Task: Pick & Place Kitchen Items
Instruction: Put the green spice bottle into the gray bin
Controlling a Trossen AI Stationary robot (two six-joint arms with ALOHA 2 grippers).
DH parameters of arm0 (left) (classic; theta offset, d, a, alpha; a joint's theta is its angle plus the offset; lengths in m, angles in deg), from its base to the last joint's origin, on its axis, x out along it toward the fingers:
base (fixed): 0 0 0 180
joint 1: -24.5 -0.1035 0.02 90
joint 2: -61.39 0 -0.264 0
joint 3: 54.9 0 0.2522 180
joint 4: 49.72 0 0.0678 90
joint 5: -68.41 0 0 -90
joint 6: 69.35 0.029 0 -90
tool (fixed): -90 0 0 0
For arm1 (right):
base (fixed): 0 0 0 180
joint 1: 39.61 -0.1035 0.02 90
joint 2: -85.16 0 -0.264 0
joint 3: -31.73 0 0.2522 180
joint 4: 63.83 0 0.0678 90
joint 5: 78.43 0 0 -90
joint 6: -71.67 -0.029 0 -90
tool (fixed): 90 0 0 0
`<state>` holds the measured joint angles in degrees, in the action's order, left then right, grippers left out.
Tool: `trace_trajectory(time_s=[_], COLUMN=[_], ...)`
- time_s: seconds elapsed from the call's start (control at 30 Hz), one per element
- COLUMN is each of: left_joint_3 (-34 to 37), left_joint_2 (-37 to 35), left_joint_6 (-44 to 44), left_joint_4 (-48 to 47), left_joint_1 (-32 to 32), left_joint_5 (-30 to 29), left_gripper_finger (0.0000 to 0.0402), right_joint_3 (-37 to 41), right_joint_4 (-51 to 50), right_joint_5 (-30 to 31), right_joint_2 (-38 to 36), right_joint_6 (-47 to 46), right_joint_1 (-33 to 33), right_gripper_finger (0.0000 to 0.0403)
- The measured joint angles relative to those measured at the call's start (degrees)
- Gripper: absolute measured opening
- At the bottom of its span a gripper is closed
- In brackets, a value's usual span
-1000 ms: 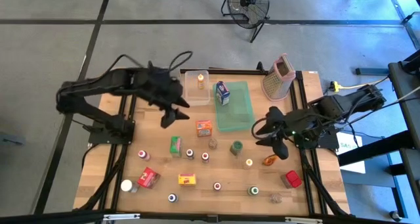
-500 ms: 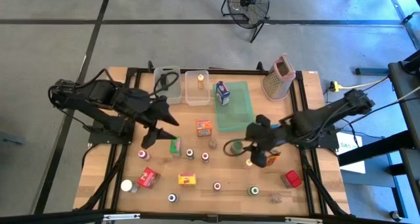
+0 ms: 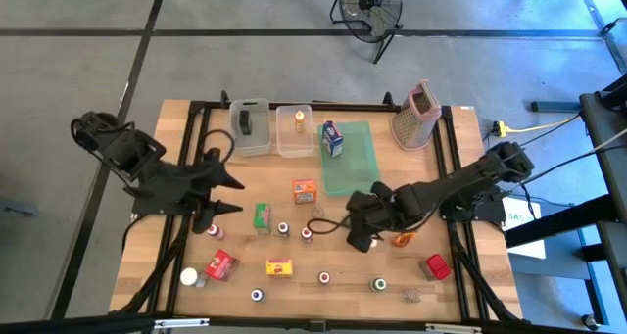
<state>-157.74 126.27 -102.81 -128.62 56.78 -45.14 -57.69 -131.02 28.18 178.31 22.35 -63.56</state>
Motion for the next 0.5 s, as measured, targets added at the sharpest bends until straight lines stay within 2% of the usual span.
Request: trace_trajectory(time_s=[0.23,0.5], left_joint_3=[0.00,0.00], left_joint_2=[0.67,0.67], left_joint_6=[0.07,-3.93], left_joint_4=[-0.70,-4.09], left_joint_1=[5.05,7.19], left_joint_5=[-4.50,-8.97], left_gripper_finger=[0.0246,0.0245], right_joint_3=[0.00,0.00], right_joint_4=[-0.81,-1.01], right_joint_5=[-1.92,-5.34], right_joint_2=[0.69,0.65], right_joint_6=[-8.81,-13.61], right_joint_1=[1.47,2.56], right_gripper_finger=[0.0210,0.0264])
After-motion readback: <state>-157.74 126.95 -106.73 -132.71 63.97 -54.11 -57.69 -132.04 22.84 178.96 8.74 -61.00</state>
